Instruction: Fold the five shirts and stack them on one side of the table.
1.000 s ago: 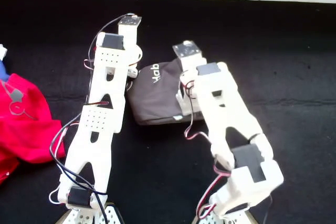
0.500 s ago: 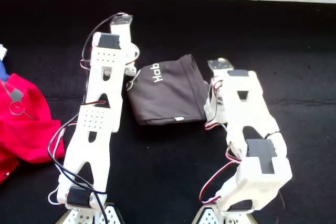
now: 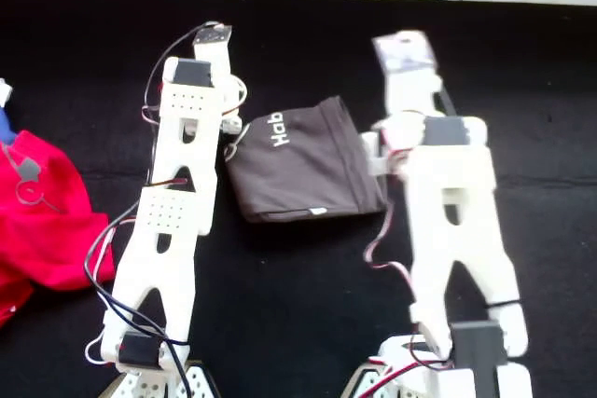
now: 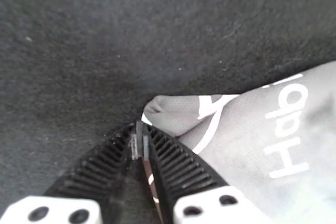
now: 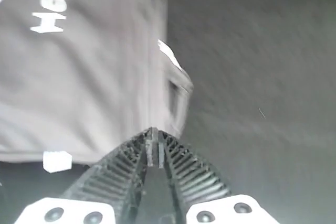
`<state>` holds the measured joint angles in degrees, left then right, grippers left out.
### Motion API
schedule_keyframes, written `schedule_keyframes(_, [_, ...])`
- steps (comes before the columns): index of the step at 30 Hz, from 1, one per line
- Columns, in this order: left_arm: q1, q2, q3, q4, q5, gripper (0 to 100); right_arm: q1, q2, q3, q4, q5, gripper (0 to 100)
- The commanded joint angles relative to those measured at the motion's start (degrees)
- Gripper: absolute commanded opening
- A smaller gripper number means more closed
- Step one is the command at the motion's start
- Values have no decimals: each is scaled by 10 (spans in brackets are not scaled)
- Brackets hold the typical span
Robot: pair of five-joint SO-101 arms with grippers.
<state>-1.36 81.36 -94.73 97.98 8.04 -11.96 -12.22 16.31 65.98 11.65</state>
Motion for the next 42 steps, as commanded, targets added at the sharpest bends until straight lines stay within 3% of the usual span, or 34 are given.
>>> schedule_keyframes(1, [-31,-7,-7,-11,40,8,-58,58,-30,-51,1,6])
schedule_keyframes(6, [-92,-7,-7,-12,164,8,-64,204,-70,-70,1,6])
schedule_keyframes(12, [-112,-7,-7,-15,185,8,-22,291,-81,-69,1,6])
schedule_keyframes(19, [-124,-4,-7,-20,243,8,55,277,-95,3,5,6])
schedule_keyframes(28, [-124,-4,-7,-21,243,8,22,145,-105,43,5,6])
schedule_keyframes(34, [-124,-4,-7,-21,243,8,6,111,-102,-62,4,9])
schedule_keyframes(42, [-123,-3,-6,-21,243,8,5,279,-105,-258,4,9])
